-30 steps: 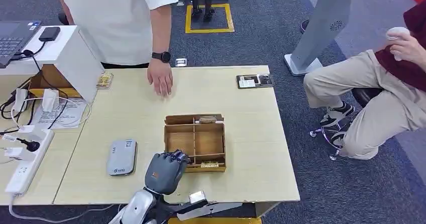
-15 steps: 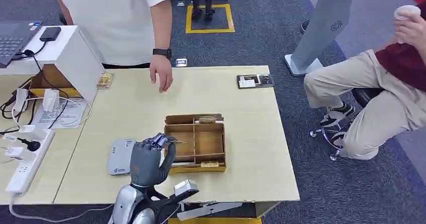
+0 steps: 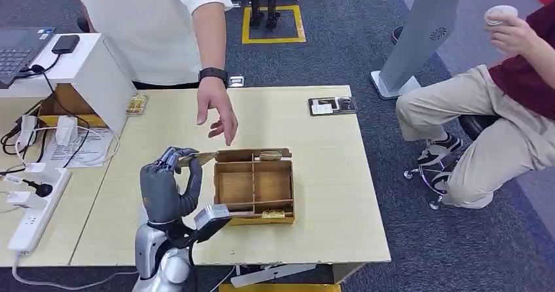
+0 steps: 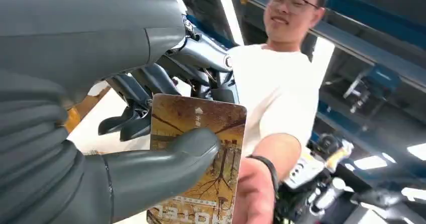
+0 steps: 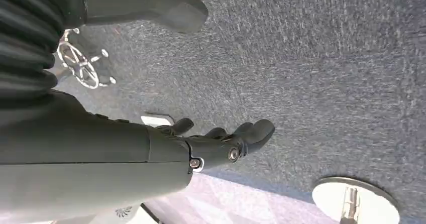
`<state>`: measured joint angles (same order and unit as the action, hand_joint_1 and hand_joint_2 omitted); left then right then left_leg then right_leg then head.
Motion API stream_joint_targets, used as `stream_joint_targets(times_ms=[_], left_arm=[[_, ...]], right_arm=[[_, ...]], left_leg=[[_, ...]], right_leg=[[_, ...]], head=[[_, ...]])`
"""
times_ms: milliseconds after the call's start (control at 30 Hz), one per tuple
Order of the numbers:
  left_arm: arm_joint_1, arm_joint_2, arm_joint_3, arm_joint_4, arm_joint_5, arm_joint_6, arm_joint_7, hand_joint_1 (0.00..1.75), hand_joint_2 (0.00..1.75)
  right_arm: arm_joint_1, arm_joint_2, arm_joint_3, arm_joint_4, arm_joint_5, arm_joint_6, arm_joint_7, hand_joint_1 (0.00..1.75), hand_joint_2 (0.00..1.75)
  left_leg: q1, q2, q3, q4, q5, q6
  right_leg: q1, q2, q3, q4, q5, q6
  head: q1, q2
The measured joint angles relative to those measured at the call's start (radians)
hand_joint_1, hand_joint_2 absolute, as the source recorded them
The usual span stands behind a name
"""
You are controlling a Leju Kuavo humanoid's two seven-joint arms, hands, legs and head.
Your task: Pass the card to the sensor for recognition and then transmit it.
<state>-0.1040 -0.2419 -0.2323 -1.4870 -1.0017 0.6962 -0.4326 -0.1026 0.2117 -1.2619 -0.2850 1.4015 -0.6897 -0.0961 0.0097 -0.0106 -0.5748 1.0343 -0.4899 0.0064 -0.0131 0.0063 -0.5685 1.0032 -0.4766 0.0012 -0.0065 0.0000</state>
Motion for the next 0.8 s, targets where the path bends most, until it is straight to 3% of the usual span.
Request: stream_joint_targets(times_ms=[167, 367, 533, 567, 600, 800], left_arm=[[-0.076, 0.000, 0.013, 0.021, -0.001, 0.000, 0.065, 1.75, 1.75], [-0.189, 0.007, 0.062, 0.116, -0.014, 0.000, 0.152, 1.75, 1.75], [-0.254, 0.017, 0.089, 0.195, 0.021, 0.000, 0.188, 1.75, 1.75], [-0.259, 0.018, 0.090, 0.204, 0.036, 0.000, 0.188, 0.44, 1.75], [-0.264, 0.019, 0.090, 0.212, 0.045, 0.000, 0.187, 0.00, 1.75], [-0.269, 0.013, 0.113, 0.234, 0.082, 0.000, 0.158, 0.00, 1.75]], right_arm=[[0.000, 0.004, 0.001, -0.003, 0.018, 0.000, 0.006, 0.00, 1.75], [-0.002, 0.004, 0.011, -0.003, 0.041, 0.000, 0.026, 0.00, 1.75], [-0.003, 0.005, 0.024, -0.002, 0.043, 0.000, 0.033, 0.00, 1.75], [-0.003, 0.005, 0.025, -0.002, 0.040, 0.000, 0.033, 0.00, 1.75], [-0.003, 0.005, 0.025, -0.002, 0.038, 0.000, 0.033, 0.00, 1.75], [-0.003, 0.005, 0.026, -0.002, 0.023, 0.000, 0.032, 0.00, 1.75]], left_leg=[[0.000, 0.000, 0.000, 0.000, 0.001, -0.001], [0.000, 0.000, 0.000, 0.000, 0.001, -0.001], [0.000, 0.000, 0.000, 0.000, 0.001, -0.001], [0.000, 0.000, 0.000, 0.000, 0.001, -0.001], [0.000, 0.000, 0.000, 0.000, 0.001, -0.001], [0.000, 0.000, 0.000, 0.000, 0.001, -0.001]], right_leg=[[0.000, 0.000, 0.000, 0.000, 0.000, 0.000], [0.000, 0.000, 0.000, 0.000, 0.001, -0.001], [0.000, 0.000, 0.000, 0.000, 0.001, -0.001], [0.000, 0.000, 0.000, 0.000, 0.001, -0.001], [0.000, 0.000, 0.000, 0.000, 0.001, -0.001], [0.000, 0.000, 0.000, 0.000, 0.001, -0.001]], head=[[0.000, 0.000], [0.000, 0.000], [0.000, 0.000], [0.000, 0.000], [0.000, 0.000], [0.000, 0.000]])
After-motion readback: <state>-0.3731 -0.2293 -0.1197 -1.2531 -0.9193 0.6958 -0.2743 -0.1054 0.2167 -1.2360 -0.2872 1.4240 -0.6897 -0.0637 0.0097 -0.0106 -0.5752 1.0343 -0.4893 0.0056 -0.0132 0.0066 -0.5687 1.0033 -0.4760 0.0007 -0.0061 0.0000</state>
